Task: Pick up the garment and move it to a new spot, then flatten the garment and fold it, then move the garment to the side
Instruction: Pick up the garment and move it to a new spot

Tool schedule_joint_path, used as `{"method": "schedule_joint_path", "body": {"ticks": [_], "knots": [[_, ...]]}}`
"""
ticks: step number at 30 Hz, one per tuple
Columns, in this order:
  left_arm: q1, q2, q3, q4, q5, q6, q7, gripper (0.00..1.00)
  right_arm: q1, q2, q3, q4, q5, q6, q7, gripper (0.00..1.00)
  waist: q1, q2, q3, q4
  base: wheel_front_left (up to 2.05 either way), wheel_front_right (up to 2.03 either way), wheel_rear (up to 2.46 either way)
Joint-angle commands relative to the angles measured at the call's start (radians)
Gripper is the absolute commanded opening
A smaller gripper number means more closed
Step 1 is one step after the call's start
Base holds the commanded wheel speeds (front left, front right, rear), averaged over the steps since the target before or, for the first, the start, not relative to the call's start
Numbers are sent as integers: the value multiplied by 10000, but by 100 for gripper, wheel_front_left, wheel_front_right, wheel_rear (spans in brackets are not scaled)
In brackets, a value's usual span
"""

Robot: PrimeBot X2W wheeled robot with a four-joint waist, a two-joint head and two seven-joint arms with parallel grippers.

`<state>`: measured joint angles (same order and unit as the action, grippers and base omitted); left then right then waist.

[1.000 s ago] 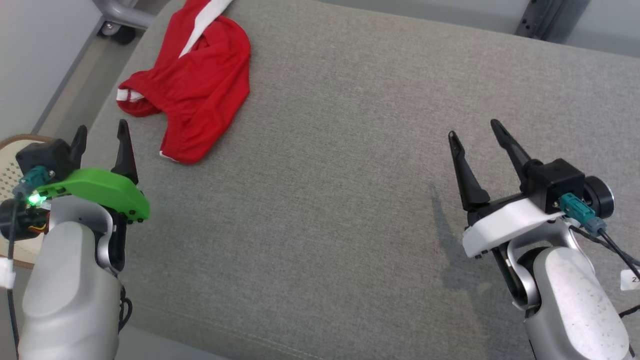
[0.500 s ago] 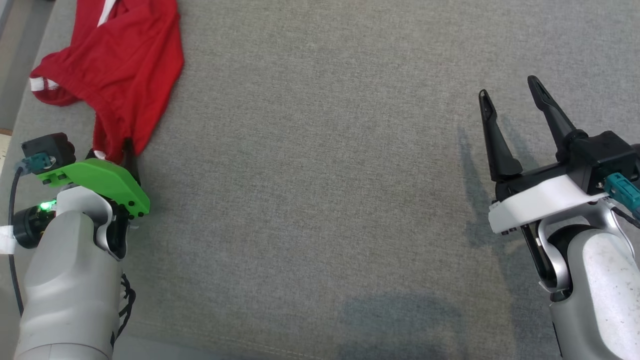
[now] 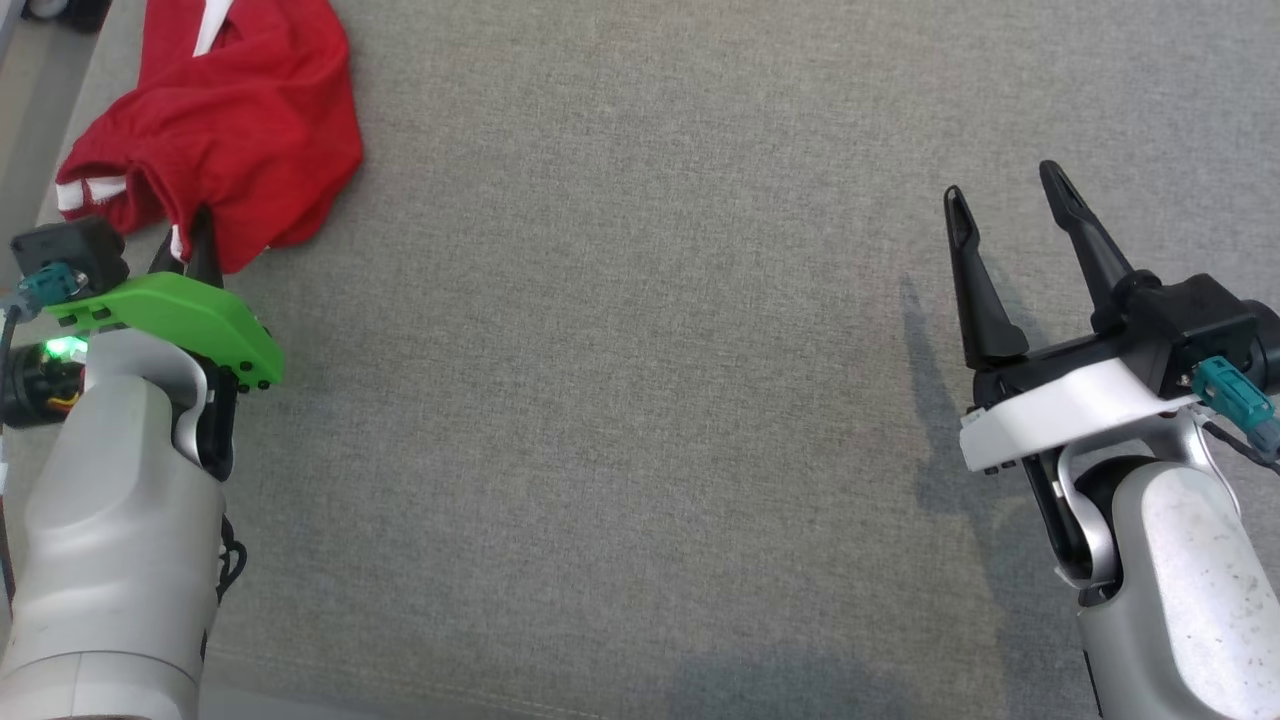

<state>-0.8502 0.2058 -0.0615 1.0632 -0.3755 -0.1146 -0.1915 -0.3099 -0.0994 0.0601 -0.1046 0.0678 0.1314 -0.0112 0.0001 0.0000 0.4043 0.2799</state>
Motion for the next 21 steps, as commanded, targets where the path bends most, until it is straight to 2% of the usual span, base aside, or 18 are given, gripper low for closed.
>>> {"method": "schedule_joint_path", "body": {"ticks": [1, 10, 16, 21], "knots": [[-190, 203, -113, -138, 160, -23, -147, 0, 140, 57, -44, 119, 87, -14, -140, 100, -1, 0, -507, -113, 0, 0, 0], [-333, 590, -1110, -1434, 896, -97, -97, 0, 713, 417, -88, 1185, 452, -14, -978, 100, -1, 0, -2240, -1040, 0, 0, 0], [-372, 692, -2046, -3067, 1252, -136, 787, 0, 1292, 483, -47, 1946, 931, -14, -1478, 100, -1, 0, -3262, -2038, 0, 0, 0], [-336, 474, -2723, -4776, 1083, -158, 1736, 0, 1632, 482, 22, 2368, 1341, -14, -1757, 100, -1, 0, -3739, -2854, 0, 0, 0]]}}
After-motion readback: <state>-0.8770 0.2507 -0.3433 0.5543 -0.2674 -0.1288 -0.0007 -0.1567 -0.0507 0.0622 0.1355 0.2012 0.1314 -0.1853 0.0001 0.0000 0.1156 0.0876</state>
